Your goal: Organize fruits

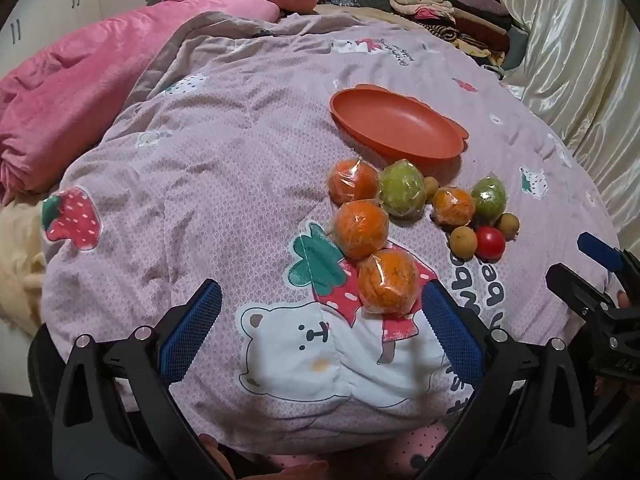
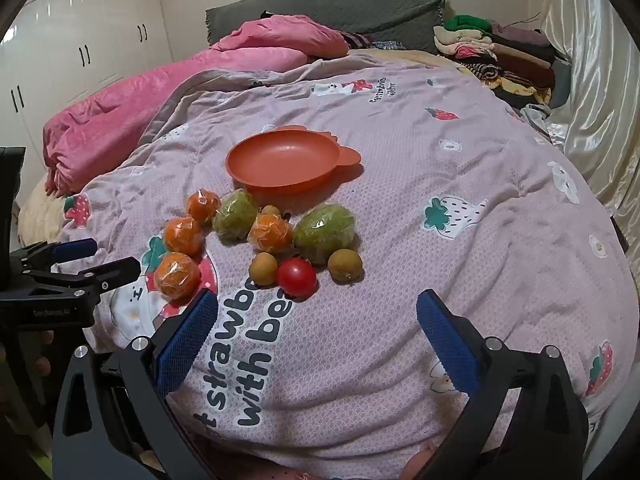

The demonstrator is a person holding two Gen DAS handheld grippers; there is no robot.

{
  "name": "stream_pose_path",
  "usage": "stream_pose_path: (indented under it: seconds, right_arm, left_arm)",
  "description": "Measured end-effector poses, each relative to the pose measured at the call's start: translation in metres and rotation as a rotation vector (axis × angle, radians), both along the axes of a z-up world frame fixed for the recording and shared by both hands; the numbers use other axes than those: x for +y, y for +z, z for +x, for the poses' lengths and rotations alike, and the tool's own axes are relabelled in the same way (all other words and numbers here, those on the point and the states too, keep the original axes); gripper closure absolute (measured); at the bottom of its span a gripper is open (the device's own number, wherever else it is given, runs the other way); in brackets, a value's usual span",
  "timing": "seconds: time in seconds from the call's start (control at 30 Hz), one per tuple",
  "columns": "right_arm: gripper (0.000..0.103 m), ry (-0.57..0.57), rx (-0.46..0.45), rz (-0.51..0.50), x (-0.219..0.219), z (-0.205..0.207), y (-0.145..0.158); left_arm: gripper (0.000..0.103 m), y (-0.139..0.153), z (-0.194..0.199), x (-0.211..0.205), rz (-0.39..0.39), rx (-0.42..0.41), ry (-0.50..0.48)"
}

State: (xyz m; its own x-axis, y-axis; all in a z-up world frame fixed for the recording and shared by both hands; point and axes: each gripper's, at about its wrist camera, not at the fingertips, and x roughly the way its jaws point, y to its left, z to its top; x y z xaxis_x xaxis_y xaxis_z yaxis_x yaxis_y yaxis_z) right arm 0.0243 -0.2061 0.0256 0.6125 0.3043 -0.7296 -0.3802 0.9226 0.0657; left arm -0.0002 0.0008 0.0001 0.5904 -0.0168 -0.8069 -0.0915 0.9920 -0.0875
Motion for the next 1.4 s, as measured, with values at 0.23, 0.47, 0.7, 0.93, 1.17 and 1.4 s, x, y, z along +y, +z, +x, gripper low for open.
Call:
stream_pose_path:
  seconds: [0.23, 0.47, 0.7, 0.93, 1.17, 1.4]
  right_arm:
    - [0.004, -0.001, -0.004, -0.001, 0.0003, -0.0009, 0.0010]
    - [0.004, -0.003, -0.005, 0.001, 0.0005, 0.0002, -0.0008]
    - [0.004, -0.003, -0.011, -0.002, 0.0007, -0.0016, 0.0017]
    - [0.004, -0.005, -0.014, 0.001, -0.0015, -0.0014, 0.0027]
    - [0.004, -0.006, -0.015, 0.000, -0.0016, -0.0016, 0.0030]
    - [0.004, -0.008, -0.017, -0.002, -0.0006, -0.0025, 0.0026]
  left_arm:
    - [0.009, 0.0001, -0.0005, 0.0010, 0.005, -0.001, 0.001]
    - [0.009, 0.0055, 0.0000, -0.0013, 0.003, -0.003, -0.003]
    - [0.009, 0.0054, 0.0001, -0.0041, 0.004, -0.003, -0.004]
    - [0.009, 0.0065, -0.0017, -0.0029, -0.001, -0.008, -0.005]
    - [0.009, 0.0067, -0.0012, -0.0035, -0.002, -0.009, -0.006]
    - [0.009, 0.0079, -0.0016, -0.0049, -0.004, -0.013, -0.008]
